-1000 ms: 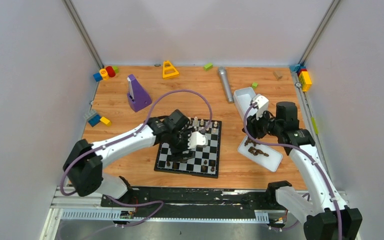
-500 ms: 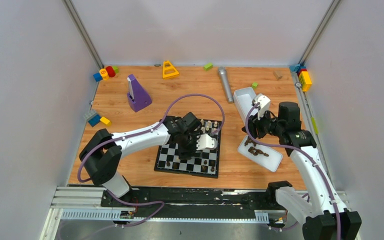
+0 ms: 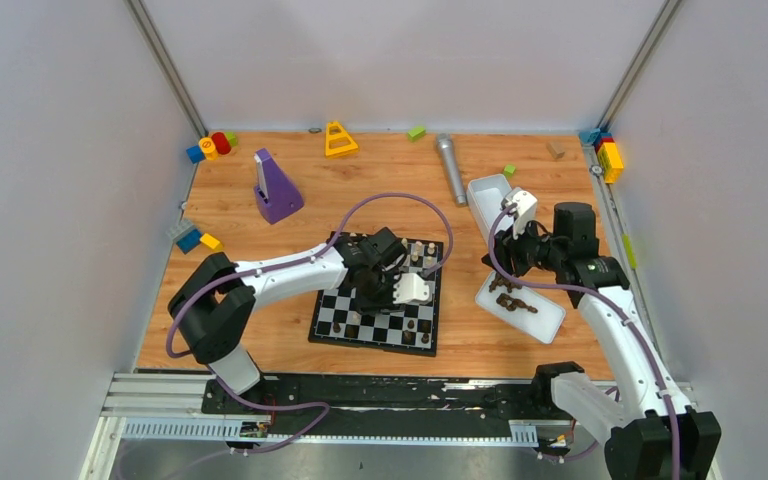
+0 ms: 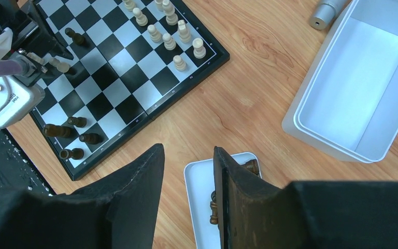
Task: Set up the chess pieces on the board
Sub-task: Pick up the chess piece from the chessboard.
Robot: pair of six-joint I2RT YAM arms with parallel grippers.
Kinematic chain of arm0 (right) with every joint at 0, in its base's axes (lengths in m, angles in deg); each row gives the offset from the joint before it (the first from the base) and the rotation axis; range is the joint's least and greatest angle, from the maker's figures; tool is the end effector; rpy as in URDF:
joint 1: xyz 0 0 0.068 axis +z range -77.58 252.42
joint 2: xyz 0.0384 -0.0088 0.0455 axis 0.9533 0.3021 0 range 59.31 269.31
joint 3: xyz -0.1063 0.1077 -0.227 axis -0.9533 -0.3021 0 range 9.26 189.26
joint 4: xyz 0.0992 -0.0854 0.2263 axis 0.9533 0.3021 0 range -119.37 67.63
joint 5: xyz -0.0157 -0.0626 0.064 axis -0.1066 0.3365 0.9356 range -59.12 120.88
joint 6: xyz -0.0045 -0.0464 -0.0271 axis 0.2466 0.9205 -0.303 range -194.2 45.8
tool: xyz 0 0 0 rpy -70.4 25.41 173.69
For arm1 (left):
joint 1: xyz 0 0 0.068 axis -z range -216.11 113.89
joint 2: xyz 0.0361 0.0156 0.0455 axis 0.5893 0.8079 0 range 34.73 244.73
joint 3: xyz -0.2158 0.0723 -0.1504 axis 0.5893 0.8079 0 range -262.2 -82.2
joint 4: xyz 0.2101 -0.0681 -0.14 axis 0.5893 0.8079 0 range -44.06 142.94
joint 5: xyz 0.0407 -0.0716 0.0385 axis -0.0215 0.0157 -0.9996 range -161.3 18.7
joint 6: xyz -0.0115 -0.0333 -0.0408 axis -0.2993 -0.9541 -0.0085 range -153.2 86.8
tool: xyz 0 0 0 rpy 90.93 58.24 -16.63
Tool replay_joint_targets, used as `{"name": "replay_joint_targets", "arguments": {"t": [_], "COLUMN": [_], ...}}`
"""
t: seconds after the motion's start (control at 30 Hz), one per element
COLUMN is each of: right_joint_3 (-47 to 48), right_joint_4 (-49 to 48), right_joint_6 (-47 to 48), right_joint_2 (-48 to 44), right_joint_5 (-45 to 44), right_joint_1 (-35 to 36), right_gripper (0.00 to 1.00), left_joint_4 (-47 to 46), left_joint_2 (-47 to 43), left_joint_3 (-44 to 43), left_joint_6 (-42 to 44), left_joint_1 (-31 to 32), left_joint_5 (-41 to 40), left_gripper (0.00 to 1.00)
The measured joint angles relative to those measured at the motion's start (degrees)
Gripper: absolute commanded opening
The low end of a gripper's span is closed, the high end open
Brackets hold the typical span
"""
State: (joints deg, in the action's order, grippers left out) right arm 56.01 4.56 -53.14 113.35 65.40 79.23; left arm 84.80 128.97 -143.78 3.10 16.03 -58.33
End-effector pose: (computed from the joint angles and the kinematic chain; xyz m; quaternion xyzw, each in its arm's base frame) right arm 0.1896 0.0430 0.2875 -0.3284 0.8147 0.2193 0.4247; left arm 0.1856 -0.2517 0.1920 0.6970 0.6902 -0.1325 0.1427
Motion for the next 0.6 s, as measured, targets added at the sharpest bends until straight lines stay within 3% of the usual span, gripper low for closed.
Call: {"name": "replay_joint_targets", "arguments": {"t": [0.13,0.4,0.5,0.6], "right_joint_3": [0.0,0.0,0.0,0.0], "right_joint_4": [0.0,0.0,0.0,0.0], "right_joint_6": [0.0,0.0,0.0,0.0], "right_joint_2": [0.6,0.7,0.6,0.6], "right_joint_5": [0.0,0.0,0.0,0.0], "right_joint_1": [0.0,0.0,0.0,0.0], "right_gripper": [0.40,0.40,0.39,0.39], "left_joint_4": [0.3,0.3,0.9,1.9], "left_joint_2": [0.1,-0.1,-1.1,-2.2], "left_joint_3": [-0.7,-2.9,-3.4,-4.6], "left_joint_6": [0.1,0.0,0.0,-0.5], "left_joint_1": [0.0,0.0,-0.8,-2.7], "left_joint_5": [0.0,0.3,0.2,1.6], "left_gripper": [0.25,0.16,0.21,0.40]}}
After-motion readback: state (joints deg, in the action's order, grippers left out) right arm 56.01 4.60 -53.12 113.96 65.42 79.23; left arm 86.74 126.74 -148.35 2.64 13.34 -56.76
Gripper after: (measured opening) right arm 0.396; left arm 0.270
